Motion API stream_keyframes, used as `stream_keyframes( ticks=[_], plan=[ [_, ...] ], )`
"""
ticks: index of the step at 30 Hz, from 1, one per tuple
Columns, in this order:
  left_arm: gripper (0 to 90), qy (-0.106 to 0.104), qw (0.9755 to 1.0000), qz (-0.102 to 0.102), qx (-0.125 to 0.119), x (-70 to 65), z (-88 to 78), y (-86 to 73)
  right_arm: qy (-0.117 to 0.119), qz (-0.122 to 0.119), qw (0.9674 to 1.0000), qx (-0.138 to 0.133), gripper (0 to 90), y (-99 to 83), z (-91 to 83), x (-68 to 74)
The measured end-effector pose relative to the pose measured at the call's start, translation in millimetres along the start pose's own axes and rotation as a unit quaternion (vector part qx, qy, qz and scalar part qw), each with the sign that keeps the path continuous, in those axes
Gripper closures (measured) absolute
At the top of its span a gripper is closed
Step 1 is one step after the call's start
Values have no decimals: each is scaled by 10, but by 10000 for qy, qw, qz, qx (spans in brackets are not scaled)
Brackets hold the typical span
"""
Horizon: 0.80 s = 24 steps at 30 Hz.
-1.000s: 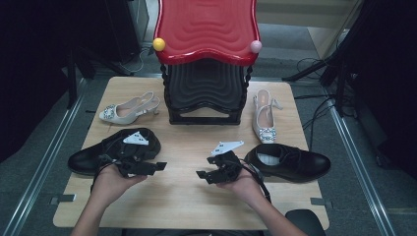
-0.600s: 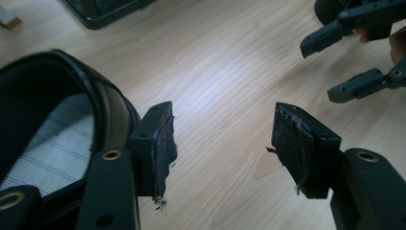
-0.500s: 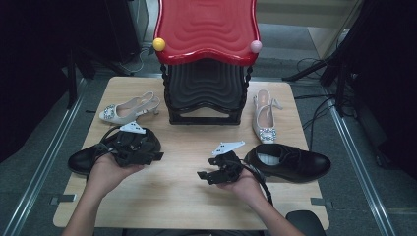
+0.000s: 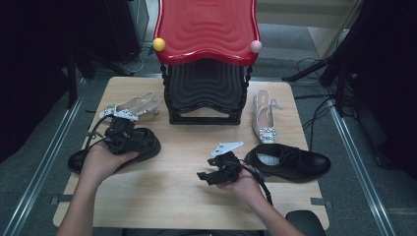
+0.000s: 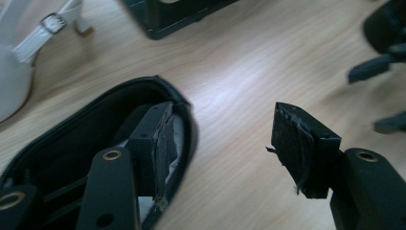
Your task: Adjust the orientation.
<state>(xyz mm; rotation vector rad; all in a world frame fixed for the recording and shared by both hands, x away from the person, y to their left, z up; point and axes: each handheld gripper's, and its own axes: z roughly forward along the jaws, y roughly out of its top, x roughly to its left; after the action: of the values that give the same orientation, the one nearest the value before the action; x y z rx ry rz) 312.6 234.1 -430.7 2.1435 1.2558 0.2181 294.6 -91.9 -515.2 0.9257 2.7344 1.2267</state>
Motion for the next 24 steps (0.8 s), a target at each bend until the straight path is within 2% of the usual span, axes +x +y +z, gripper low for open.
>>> stream_keyframes(
  ticks=[3, 5, 9, 11, 15, 21, 24],
  plan=[
    [415, -108, 9998, -148, 113, 79, 103, -4, 0, -25, 10000, 14, 346, 1, 10, 3],
    [441, -93, 9994, -295, 169, 116, 171, -7, -10, -38, 10000, 24, 346, -1, 12, 4],
    [464, -75, 9990, -316, 321, 146, 298, 0, -17, -39, 10000, 55, 344, -5, 15, -1],
    [474, 7, 9987, -410, 303, 158, 357, 3, -7, -16, 10000, 91, 344, -8, 17, 0],
    [520, -4, 9976, -613, 309, 190, 453, 13, 6, 15, 9999, 151, 341, -18, 14, 4],
    [563, -43, 9974, -538, 485, 194, 563, 35, -66, 47, 9999, 115, 338, -25, -23, -19],
    [590, 209, 9967, -490, 608, 205, 677, 39, -83, 89, 9999, 100, 338, -42, -51, -40]
  ],
)
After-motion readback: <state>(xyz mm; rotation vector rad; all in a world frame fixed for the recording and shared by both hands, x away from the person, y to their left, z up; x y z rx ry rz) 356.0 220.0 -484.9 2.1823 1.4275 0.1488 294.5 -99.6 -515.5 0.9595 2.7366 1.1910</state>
